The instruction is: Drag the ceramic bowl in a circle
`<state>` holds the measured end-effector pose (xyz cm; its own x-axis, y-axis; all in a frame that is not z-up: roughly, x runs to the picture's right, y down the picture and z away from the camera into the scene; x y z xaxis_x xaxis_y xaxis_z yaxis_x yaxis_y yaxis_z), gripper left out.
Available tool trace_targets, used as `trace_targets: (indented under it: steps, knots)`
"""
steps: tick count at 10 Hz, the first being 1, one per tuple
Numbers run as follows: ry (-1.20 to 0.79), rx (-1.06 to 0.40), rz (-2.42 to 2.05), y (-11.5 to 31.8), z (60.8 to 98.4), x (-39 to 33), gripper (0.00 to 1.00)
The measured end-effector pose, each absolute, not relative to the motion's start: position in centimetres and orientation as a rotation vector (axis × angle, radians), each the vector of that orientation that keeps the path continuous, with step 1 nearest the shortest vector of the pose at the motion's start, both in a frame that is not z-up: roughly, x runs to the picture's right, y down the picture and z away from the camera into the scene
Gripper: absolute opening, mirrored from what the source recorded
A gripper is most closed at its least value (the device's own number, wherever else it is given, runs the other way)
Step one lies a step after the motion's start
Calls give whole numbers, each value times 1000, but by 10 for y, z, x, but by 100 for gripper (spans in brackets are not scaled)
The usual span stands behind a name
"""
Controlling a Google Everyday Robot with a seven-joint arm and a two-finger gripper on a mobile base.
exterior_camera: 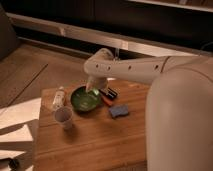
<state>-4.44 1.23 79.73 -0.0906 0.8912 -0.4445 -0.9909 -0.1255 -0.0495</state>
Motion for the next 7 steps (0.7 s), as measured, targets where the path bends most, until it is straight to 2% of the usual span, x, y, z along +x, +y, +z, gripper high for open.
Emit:
trace_targets:
  steps: [3, 7]
  knots:
    - [359, -388, 1711, 14, 814, -22, 65]
    - [481, -430, 1707, 37, 865, -30, 65]
